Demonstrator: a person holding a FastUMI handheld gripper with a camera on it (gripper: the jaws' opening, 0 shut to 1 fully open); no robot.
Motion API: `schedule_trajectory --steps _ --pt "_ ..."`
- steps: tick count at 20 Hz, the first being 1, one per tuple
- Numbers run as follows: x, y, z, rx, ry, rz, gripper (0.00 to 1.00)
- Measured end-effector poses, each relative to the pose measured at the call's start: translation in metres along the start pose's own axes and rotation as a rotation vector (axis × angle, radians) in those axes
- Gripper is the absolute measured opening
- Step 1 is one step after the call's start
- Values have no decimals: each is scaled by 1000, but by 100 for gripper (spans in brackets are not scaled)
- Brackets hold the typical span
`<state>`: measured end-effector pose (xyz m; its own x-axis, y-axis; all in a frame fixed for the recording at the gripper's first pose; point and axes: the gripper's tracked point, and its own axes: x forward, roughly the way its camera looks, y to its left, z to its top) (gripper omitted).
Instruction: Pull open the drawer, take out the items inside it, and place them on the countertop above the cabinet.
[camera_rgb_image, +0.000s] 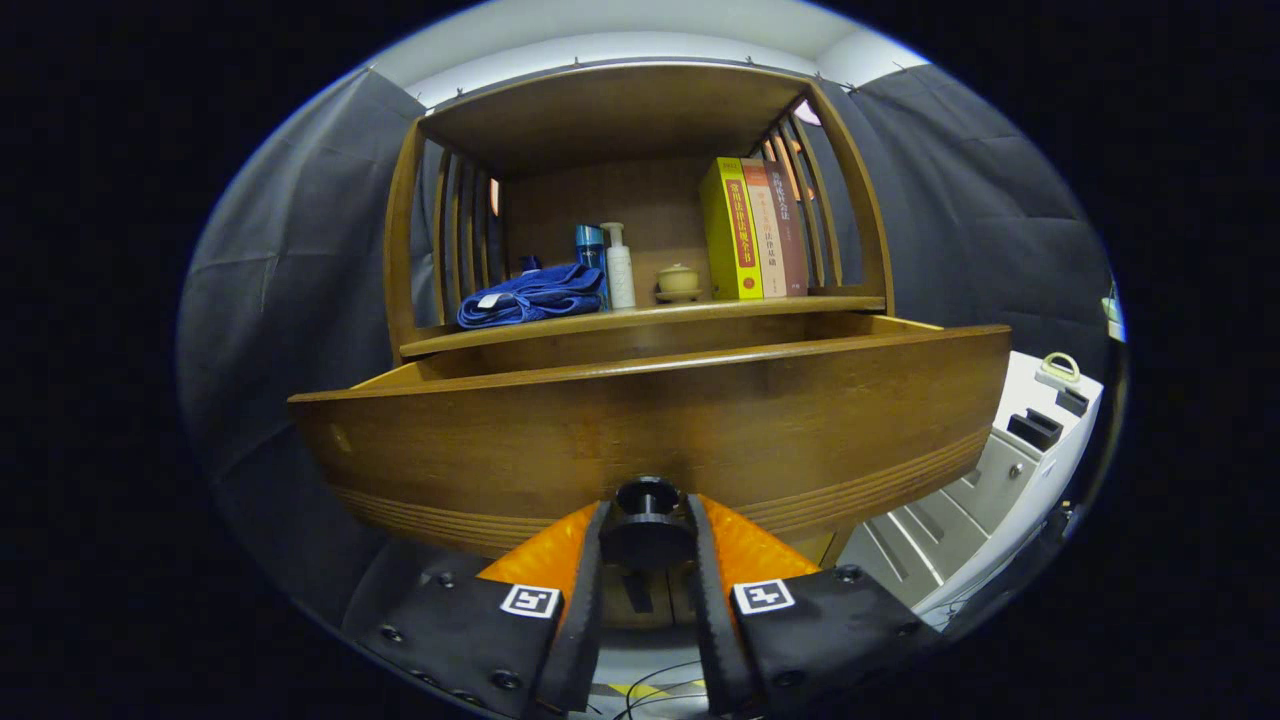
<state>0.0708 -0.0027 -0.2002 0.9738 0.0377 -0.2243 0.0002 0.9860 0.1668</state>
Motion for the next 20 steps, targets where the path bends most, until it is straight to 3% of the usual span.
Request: schedule_trajectory --steps 6,11,14,16,20 --pt "2 -6 -18 88 51 1 76" --pt "-29 20 15 47 -33 115 89" --pt "-57 7 61 -7 -130 70 98" --pt "-70 6 101 -13 -177 67 98" --pt "-55 18 191 -32 -157 145 98"
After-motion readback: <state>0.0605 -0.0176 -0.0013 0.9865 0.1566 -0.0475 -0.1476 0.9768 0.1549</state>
